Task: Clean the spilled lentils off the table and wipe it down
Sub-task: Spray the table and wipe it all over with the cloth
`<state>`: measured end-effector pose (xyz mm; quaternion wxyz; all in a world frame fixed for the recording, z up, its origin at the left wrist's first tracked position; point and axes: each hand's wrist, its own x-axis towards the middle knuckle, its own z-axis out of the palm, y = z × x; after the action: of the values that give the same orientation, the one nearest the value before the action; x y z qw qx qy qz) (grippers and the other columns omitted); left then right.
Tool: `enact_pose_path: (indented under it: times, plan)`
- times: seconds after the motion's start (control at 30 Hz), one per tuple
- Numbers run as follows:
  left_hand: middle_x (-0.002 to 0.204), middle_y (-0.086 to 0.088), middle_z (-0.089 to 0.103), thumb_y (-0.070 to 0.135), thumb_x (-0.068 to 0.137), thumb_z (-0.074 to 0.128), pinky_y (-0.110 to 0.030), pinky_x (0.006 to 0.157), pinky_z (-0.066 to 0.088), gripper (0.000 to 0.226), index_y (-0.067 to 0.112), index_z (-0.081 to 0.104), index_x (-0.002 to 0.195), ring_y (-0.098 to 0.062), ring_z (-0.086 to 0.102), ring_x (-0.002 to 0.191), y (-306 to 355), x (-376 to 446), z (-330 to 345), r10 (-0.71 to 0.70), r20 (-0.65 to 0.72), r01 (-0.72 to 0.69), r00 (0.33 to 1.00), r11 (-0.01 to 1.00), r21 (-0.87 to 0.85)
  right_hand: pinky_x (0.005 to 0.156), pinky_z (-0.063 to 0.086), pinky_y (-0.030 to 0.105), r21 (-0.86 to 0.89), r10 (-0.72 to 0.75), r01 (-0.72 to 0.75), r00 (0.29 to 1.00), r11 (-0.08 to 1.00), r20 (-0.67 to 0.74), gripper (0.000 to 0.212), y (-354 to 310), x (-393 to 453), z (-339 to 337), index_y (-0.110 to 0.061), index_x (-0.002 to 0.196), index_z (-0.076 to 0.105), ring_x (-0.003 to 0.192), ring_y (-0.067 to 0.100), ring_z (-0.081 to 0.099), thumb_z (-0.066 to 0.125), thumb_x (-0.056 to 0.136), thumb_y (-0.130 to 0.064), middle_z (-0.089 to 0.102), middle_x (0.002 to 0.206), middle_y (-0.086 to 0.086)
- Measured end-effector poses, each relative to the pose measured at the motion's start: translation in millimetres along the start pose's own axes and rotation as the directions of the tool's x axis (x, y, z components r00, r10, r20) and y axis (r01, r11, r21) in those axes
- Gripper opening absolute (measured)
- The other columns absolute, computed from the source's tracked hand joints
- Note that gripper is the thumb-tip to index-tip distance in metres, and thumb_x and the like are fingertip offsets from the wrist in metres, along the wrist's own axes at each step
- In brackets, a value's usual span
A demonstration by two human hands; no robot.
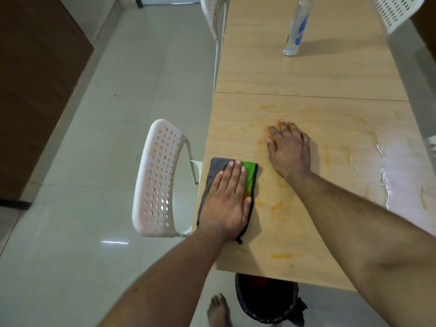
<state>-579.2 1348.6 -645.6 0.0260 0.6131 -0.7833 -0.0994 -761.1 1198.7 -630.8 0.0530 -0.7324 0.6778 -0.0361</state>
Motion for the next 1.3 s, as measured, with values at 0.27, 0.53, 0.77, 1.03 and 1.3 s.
enact_pose_path:
  times: [0.27,0.53,0.77,1.03,1.3]
  plan:
    - [0.177,-0.01,-0.007,0.045,0.108,0.017,-0.046,0.132,0.007,0.072,0.007,0.003,0.168,-0.022,-0.01,0.163,-25.1,14.5,-5.5,-0.113,-0.04,0.114,0.993,0.993,0.019,0.123,0.026,0.047,0.009,-0.103,0.102,0.994,0.995,0.034,0.051,-9.7,-104.0,4.8,-0.031,0.155,0.05,0.156,0.024,0.028,0.038,0.108,-0.046,0.036,0.169,0.0]
    - [0.176,-0.013,-0.009,0.045,0.108,0.016,-0.046,0.132,0.002,0.073,0.006,0.001,0.168,-0.024,-0.013,0.162,10.0,-9.7,3.1,-0.069,-0.027,0.069,0.997,0.998,0.005,0.124,0.028,0.05,0.005,-0.066,0.066,0.997,0.998,-0.038,0.056,-7.3,-135.6,17.6,-0.032,0.155,0.051,0.157,0.026,0.028,0.029,0.106,-0.047,0.04,0.167,0.0]
    - [0.176,-0.01,-0.009,0.042,0.11,0.023,-0.045,0.132,0.01,0.071,0.007,0.002,0.168,-0.02,-0.013,0.162,-4.2,-94.5,3.5,0.056,-0.008,-0.056,0.998,0.998,0.02,0.125,0.025,0.049,0.007,-0.07,0.07,0.997,0.998,-0.046,0.058,-9.3,-139.9,14.9,-0.03,0.158,0.046,0.158,0.025,0.025,0.025,0.108,-0.049,0.037,0.169,0.001]
    - [0.176,-0.014,-0.008,0.046,0.106,0.013,-0.047,0.132,0.004,0.075,0.004,0.0,0.167,-0.025,-0.011,0.163,-6.7,-25.4,1.2,-0.222,-0.032,0.223,0.975,0.974,0.051,0.127,0.022,0.049,-0.012,-0.058,0.057,0.998,0.998,-0.032,0.055,-10.6,-140.6,19.1,-0.03,0.162,0.039,0.159,0.026,0.02,0.027,0.11,-0.047,0.031,0.171,0.001]
    - [0.176,-0.011,-0.01,0.043,0.11,0.022,-0.047,0.132,0.009,0.071,0.007,0.001,0.168,-0.022,-0.014,0.162,38.2,-83.8,16.5,-0.076,-0.045,0.076,0.996,0.997,-0.009,0.127,0.022,0.049,-0.001,-0.076,0.076,0.997,0.997,-0.024,0.056,-6.7,-139.7,17.5,-0.031,0.161,0.04,0.159,0.025,0.02,0.025,0.11,-0.048,0.032,0.171,0.001]
